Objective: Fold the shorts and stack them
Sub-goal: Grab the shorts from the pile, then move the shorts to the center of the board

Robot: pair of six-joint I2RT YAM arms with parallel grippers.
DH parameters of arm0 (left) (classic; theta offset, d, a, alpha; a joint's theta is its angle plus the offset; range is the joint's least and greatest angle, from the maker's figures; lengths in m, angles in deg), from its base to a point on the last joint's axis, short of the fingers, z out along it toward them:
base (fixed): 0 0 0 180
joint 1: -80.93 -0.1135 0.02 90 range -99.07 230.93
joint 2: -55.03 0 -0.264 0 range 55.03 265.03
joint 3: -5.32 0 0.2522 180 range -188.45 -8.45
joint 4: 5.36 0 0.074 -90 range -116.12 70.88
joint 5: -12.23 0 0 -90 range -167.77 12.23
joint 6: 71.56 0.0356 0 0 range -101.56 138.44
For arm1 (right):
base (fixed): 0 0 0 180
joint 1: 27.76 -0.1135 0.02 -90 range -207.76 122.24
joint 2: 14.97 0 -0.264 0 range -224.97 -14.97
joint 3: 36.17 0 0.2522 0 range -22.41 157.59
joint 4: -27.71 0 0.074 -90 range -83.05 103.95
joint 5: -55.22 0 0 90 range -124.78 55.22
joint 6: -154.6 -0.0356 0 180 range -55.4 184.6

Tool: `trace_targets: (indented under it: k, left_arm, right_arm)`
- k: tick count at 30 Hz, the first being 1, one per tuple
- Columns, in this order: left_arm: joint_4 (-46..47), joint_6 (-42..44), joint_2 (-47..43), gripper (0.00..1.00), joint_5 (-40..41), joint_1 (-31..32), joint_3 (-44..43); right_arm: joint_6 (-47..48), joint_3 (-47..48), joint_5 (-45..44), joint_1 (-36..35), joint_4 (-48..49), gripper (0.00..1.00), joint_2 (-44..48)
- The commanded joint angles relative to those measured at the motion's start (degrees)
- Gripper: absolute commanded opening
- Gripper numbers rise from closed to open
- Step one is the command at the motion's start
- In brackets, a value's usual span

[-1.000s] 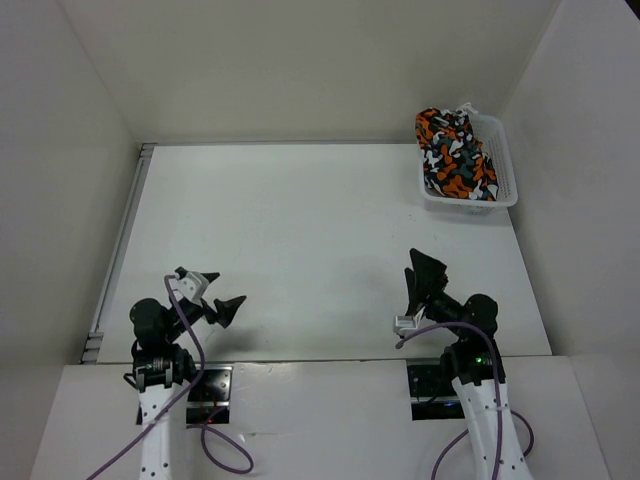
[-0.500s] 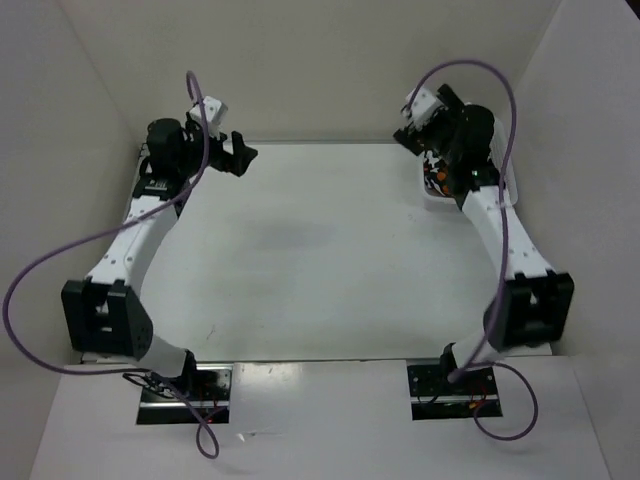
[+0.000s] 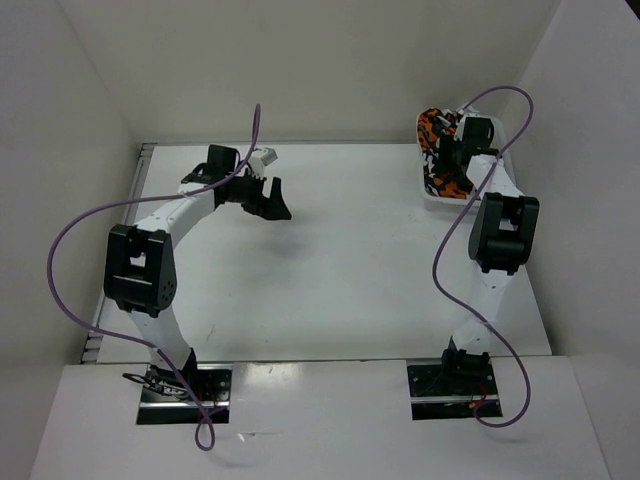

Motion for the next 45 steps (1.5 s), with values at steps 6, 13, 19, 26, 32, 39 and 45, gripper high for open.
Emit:
trace_targets:
  k: [6,13,19,26,32,39,45]
  left_arm:
    - [-1.56,0.25,-2.75,0.99,-2.99,0.13,-2.28]
    - [-0.17,0.25,-9.34,0.99,3.50,0.13,-1.67]
    - [3.26,0.25,-19.27,0.99,12.12,-0.40,2.29]
    - [8.01,0.25,-32.70,0.99,13.02,-10.04,8.97]
    - [7.49,0.25,-40.71,0.99,16.86,-15.60,13.45]
    - [5.55,0.25,-44.59,0.99,22.50,-17.98,19.95]
    - [-0.49,0.25,-43.80,0.99,16.46,-17.11,22.69]
  right_arm:
    - [-3.36,6.55,-7.80,-0.58,2.22,0.00,3.19]
    - [-2.22,11.12,-7.18,-4.00,7.49,0.00,19.43]
    - [-4.24,25.34,-7.81,-12.96,7.49,0.00,29.82]
    - [-12.65,33.26,-0.97,-29.57,1.96,0.07,26.16]
    - [-27.53,25.74,4.41,-36.69,-1.90,0.50,21.13]
    - [-18.14,-8.19,4.33,-40.13,2.04,0.84,32.61]
    - [-12.68,-18.31,2.92,-40.13,5.37,0.88,34.40]
